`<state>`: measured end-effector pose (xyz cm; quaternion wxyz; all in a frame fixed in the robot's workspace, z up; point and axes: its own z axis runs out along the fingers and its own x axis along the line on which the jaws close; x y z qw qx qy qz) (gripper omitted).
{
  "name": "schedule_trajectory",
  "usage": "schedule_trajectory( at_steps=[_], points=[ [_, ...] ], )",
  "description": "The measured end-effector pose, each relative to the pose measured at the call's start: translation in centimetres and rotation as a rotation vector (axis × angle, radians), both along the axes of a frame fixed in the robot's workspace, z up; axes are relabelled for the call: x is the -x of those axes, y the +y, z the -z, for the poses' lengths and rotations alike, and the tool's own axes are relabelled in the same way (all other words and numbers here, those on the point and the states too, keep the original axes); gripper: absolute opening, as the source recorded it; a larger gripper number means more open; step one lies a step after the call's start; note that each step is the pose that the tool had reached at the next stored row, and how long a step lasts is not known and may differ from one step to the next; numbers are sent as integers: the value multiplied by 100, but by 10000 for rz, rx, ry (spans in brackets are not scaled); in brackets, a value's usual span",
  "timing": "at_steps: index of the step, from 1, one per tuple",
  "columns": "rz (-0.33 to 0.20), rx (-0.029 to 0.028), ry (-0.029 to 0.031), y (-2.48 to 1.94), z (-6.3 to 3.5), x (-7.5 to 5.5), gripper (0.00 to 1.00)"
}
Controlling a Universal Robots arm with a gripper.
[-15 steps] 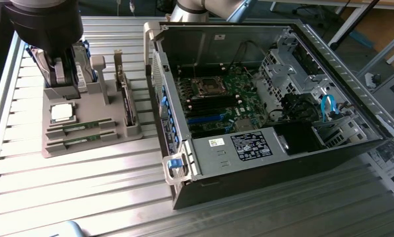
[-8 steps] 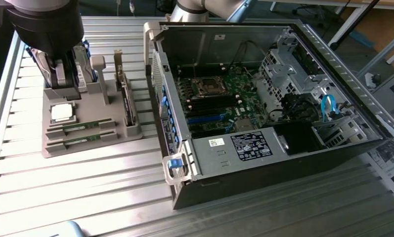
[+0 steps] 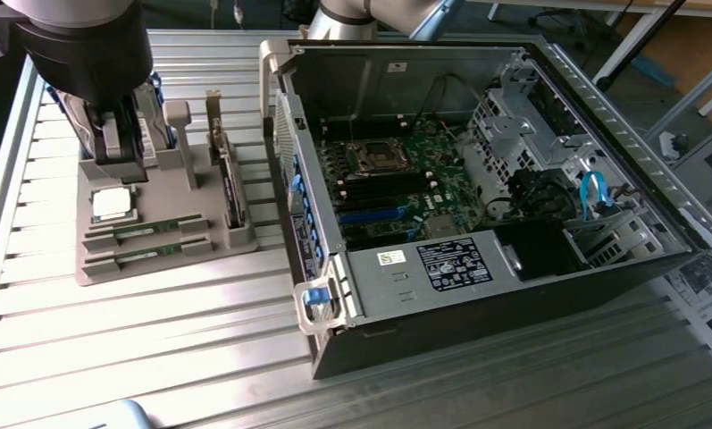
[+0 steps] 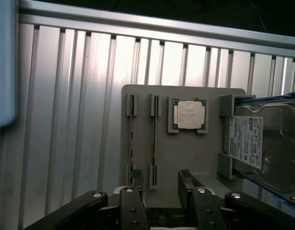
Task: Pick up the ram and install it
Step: 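Pick up the ram and move it above insertion slot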
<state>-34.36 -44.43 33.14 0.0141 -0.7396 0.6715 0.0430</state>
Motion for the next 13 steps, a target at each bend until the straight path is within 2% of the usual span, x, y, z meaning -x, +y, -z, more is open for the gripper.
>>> schedule_trajectory(
  at_steps=[13],
  points=[
    [-1, -98, 0, 0, 75, 0, 42]
  ],
)
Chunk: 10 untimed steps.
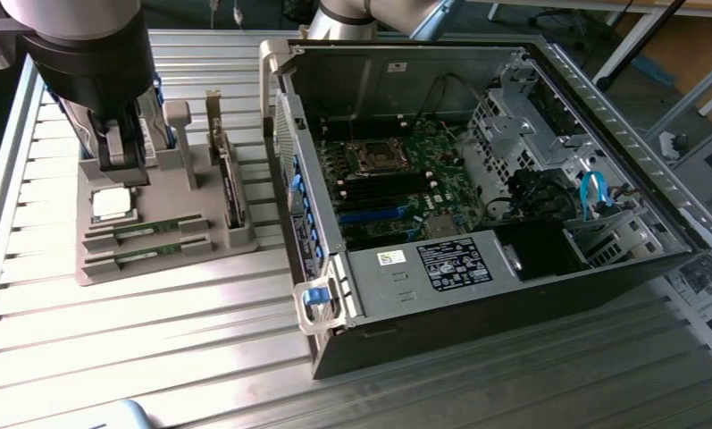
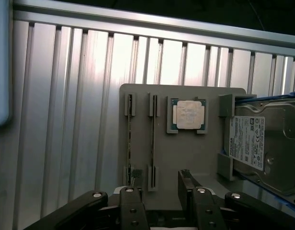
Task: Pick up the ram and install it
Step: 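Pick up the ram and move it above insertion slot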
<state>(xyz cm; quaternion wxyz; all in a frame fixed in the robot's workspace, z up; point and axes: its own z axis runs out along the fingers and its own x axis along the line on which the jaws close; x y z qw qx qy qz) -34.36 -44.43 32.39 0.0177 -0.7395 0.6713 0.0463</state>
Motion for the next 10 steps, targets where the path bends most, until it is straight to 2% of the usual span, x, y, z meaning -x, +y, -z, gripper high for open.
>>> schedule_trajectory(
  at_steps=[10],
  points=[
    [1, -68, 0, 0, 53, 0, 42]
  ],
)
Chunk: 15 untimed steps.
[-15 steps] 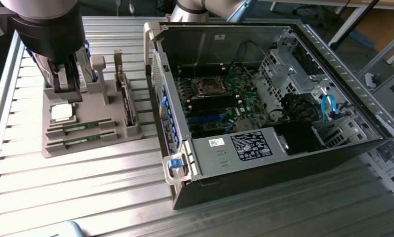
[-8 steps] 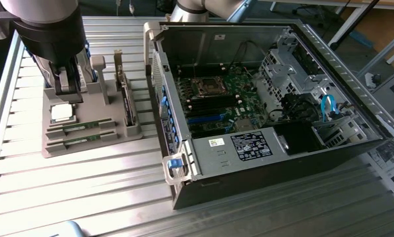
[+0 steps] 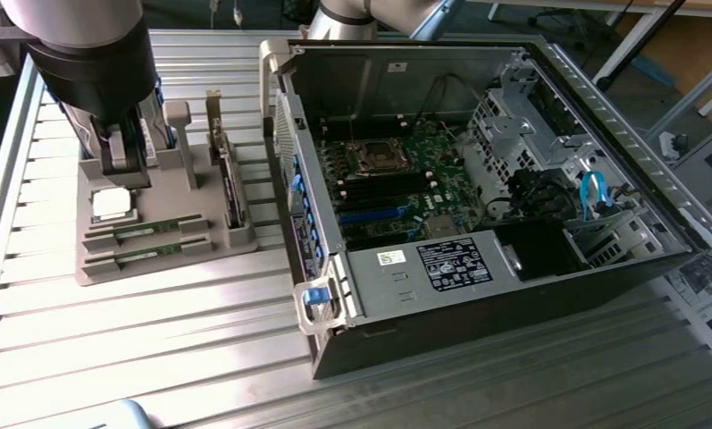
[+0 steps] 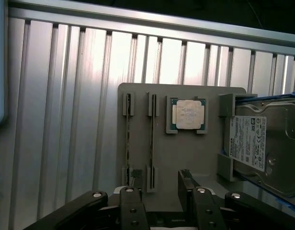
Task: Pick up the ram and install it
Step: 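Pick up the ram and move it above insertion slot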
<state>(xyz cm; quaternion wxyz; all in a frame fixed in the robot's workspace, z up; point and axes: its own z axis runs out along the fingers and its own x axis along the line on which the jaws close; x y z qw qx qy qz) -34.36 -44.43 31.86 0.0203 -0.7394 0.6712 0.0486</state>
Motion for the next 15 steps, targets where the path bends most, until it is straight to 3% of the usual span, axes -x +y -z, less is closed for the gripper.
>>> schedule_trajectory(
  at_steps=[15],
  points=[
    [0, -95, 0, 0, 83, 0, 42]
  ],
)
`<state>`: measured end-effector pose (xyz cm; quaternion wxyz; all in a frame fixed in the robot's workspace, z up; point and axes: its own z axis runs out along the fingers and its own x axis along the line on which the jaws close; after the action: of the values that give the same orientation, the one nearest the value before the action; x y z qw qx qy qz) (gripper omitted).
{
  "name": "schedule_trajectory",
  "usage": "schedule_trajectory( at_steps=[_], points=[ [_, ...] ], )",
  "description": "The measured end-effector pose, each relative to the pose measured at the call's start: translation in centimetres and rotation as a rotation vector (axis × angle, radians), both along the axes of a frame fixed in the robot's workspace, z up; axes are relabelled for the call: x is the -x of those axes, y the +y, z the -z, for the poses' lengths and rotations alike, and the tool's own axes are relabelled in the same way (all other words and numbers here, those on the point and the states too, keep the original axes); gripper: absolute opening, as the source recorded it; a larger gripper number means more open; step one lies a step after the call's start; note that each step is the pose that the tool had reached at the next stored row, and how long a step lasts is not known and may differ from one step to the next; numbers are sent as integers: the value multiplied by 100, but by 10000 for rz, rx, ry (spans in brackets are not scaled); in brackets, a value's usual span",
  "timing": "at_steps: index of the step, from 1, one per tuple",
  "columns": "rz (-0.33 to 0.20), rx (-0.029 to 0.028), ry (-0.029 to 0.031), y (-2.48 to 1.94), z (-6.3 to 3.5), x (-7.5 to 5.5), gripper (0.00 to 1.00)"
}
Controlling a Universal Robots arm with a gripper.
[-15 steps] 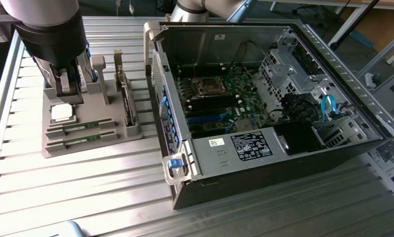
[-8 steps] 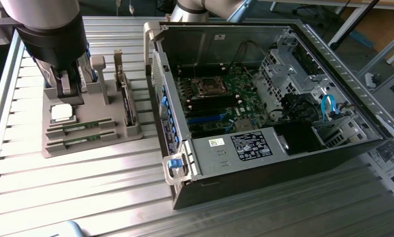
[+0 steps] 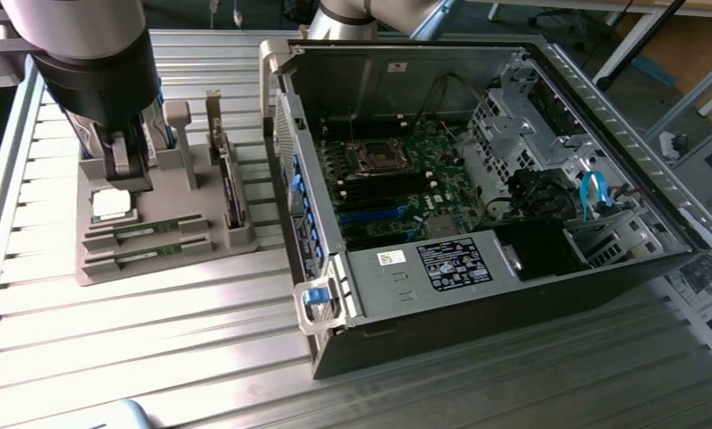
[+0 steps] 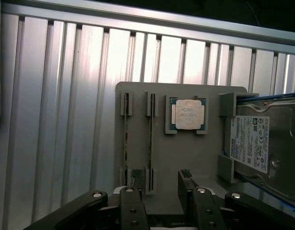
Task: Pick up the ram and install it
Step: 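Pick up the ram and move it above insertion slot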
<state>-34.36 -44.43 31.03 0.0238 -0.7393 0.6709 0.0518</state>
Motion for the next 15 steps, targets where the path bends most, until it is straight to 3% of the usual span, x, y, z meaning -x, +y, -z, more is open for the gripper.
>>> schedule_trajectory(
  at_steps=[15],
  points=[
    [0, -91, -1, 0, 87, 0, 42]
  ],
)
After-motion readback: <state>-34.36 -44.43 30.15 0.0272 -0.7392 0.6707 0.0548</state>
